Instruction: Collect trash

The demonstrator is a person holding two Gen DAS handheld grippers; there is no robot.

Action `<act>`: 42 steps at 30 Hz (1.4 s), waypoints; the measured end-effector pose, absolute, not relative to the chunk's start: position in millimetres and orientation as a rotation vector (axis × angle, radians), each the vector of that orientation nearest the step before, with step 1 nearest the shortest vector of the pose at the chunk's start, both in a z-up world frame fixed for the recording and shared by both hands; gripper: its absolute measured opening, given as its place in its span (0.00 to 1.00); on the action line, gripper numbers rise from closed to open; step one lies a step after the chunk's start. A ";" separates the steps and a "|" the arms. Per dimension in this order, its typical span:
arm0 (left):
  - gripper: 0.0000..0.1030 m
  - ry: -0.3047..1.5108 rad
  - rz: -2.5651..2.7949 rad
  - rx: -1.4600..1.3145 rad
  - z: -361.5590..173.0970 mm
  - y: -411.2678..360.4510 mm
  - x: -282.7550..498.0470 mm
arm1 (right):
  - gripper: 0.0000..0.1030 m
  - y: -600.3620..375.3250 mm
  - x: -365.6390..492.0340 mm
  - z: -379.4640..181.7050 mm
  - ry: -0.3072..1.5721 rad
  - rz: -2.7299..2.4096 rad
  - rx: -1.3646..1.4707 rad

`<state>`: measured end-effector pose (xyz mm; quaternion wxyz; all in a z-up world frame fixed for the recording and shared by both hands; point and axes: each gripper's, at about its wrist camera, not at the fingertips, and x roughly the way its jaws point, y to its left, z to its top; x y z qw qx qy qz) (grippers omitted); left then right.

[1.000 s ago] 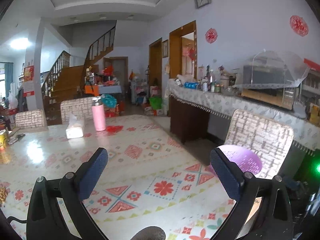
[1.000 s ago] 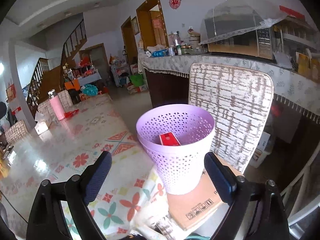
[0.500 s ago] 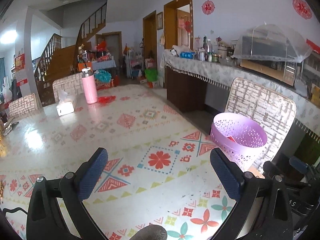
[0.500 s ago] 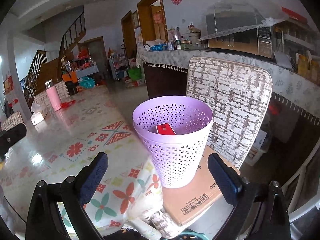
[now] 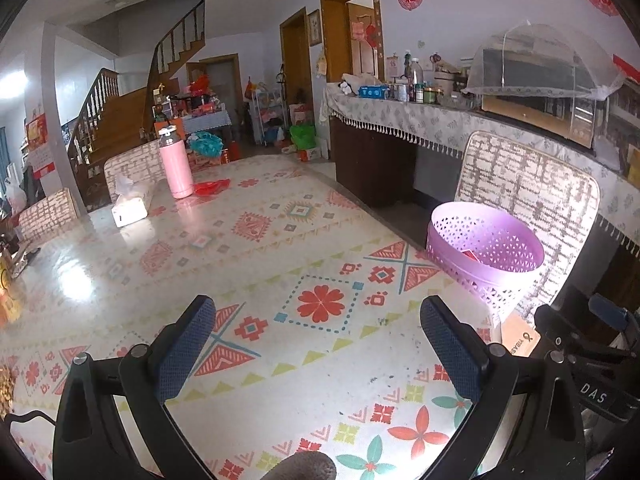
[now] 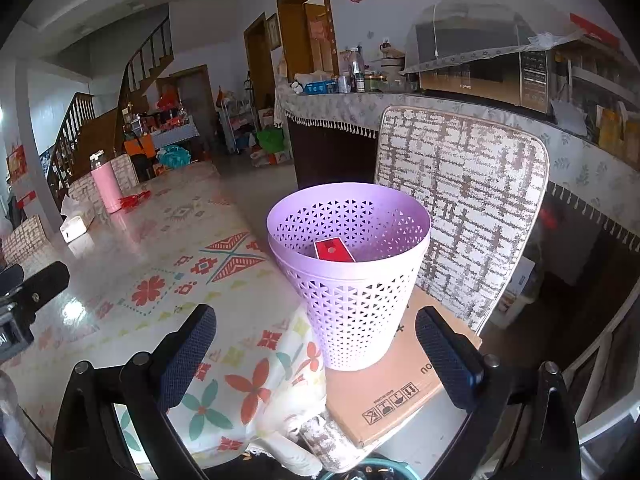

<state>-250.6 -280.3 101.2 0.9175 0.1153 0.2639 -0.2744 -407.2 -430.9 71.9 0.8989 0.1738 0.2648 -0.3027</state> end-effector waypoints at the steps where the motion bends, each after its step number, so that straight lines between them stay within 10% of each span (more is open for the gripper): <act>1: 0.99 0.545 -0.568 0.238 100.7 -280.5 -250.5 | 0.99 -431.5 -407.3 71.6 0.550 -0.629 0.361; 42: 0.99 0.626 -0.605 0.257 84.0 -288.3 -243.3 | 0.99 -439.1 -401.5 55.6 0.605 -0.632 0.400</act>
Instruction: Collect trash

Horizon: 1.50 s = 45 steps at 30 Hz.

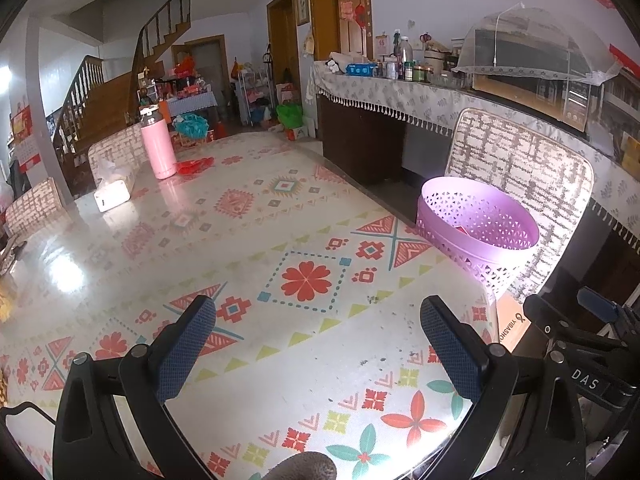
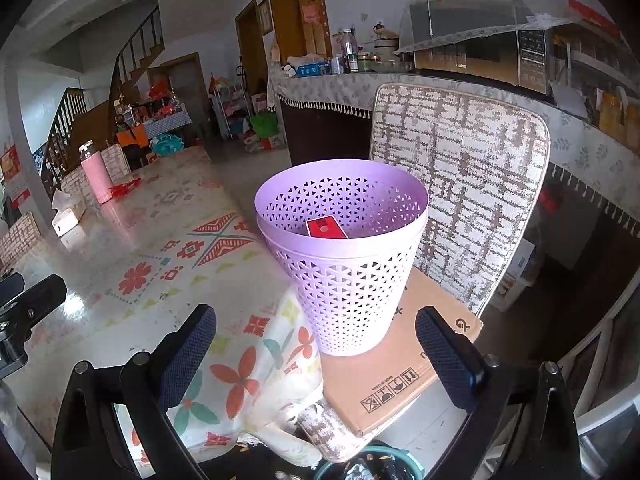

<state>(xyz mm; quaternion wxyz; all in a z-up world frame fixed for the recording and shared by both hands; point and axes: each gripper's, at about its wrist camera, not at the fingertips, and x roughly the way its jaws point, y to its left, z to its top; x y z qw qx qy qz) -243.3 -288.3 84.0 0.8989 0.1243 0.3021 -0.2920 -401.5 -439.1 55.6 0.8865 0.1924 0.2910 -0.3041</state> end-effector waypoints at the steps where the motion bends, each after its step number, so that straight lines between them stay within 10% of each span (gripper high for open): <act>1: 0.99 0.628 -0.605 0.257 83.6 -288.2 -243.0 | 0.99 -439.7 -401.4 55.5 0.606 -0.632 0.400; 45: 0.99 0.693 -0.631 0.281 71.6 -293.7 -242.3 | 0.99 -446.6 -405.5 47.9 0.616 -0.650 0.428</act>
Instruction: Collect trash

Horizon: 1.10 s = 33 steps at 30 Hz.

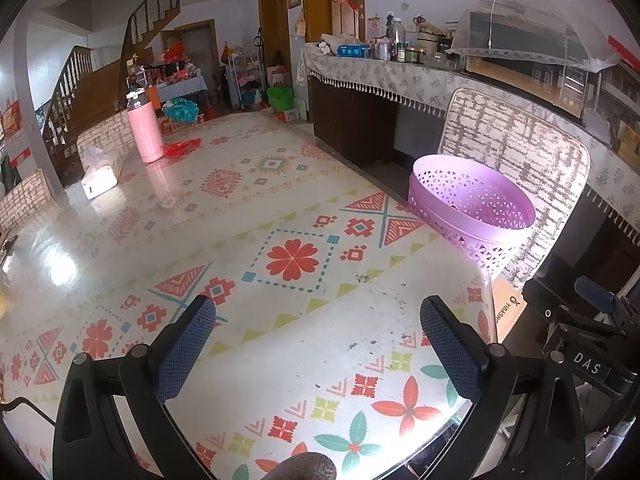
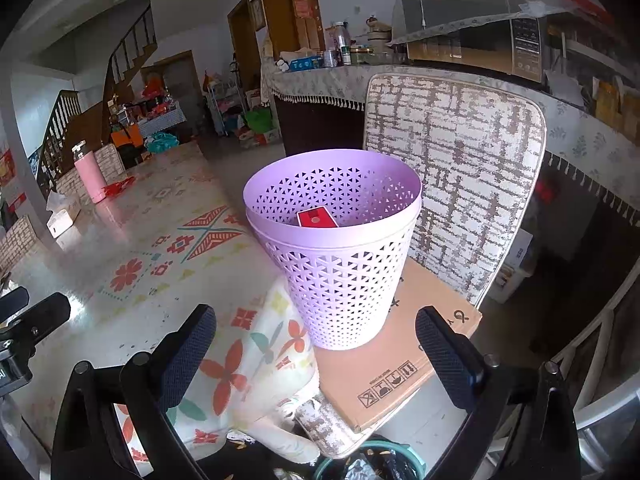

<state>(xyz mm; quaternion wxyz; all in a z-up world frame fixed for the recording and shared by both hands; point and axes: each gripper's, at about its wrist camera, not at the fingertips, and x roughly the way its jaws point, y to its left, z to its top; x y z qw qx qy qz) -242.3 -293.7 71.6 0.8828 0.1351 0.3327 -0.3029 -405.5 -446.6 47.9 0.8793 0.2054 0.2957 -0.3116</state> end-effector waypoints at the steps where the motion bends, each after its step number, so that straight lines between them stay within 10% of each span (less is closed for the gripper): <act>1: 0.99 0.693 -0.632 0.283 71.4 -294.0 -242.7 | 0.99 -446.7 -406.0 47.7 0.616 -0.652 0.430; 33: 0.99 0.754 -0.717 0.306 58.8 -318.1 -246.7 | 0.99 -464.1 -410.0 40.1 0.626 -0.665 0.471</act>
